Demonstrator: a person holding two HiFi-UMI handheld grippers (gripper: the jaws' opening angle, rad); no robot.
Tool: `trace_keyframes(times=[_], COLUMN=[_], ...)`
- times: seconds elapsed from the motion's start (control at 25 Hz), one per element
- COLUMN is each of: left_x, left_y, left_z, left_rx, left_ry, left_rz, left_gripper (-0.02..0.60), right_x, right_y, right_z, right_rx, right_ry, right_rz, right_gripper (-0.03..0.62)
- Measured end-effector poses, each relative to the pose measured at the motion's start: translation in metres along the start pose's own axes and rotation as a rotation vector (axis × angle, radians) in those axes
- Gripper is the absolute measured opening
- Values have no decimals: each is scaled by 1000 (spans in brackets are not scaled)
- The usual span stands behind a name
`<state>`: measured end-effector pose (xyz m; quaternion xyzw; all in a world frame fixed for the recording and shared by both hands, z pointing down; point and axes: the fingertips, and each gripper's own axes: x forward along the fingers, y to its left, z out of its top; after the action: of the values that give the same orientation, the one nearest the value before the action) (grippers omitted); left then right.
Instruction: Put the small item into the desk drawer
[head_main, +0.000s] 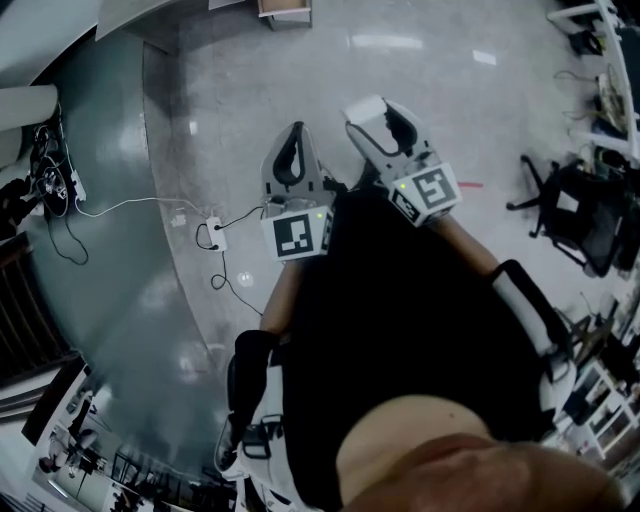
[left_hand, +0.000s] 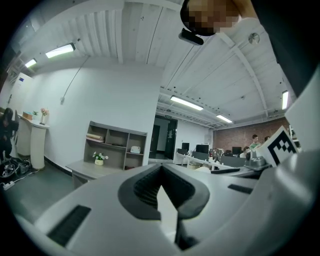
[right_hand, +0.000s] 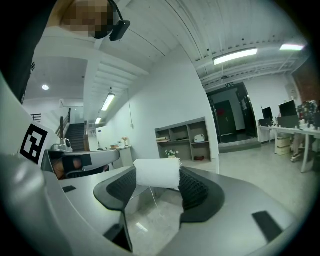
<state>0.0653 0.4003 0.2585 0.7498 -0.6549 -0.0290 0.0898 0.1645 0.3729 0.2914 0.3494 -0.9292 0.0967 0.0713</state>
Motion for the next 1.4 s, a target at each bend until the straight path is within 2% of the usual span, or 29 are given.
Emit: trace_keyframes(times=[0.36,0.72,1.08,1.4], left_x=[-5,20,65,130], left_y=[16,30,42,59], left_z=[-2,-5,-2,6], left_rx=[-27,-30,-29,-30], left_ry=[4,9,16,25], left_rz=[-33,-30,-13,15], left_gripper=[-8,-8,-8,-8], right_x=[11,35,73,123], right_y=[13,-3,-33,-78], right_z=[-3,1,8,21], right_rx=[-7,-12,-10,4], right_ry=[8,-5,-2,25], right_rz=[-28,-40,-15,12], right_gripper=[256,256,256,256])
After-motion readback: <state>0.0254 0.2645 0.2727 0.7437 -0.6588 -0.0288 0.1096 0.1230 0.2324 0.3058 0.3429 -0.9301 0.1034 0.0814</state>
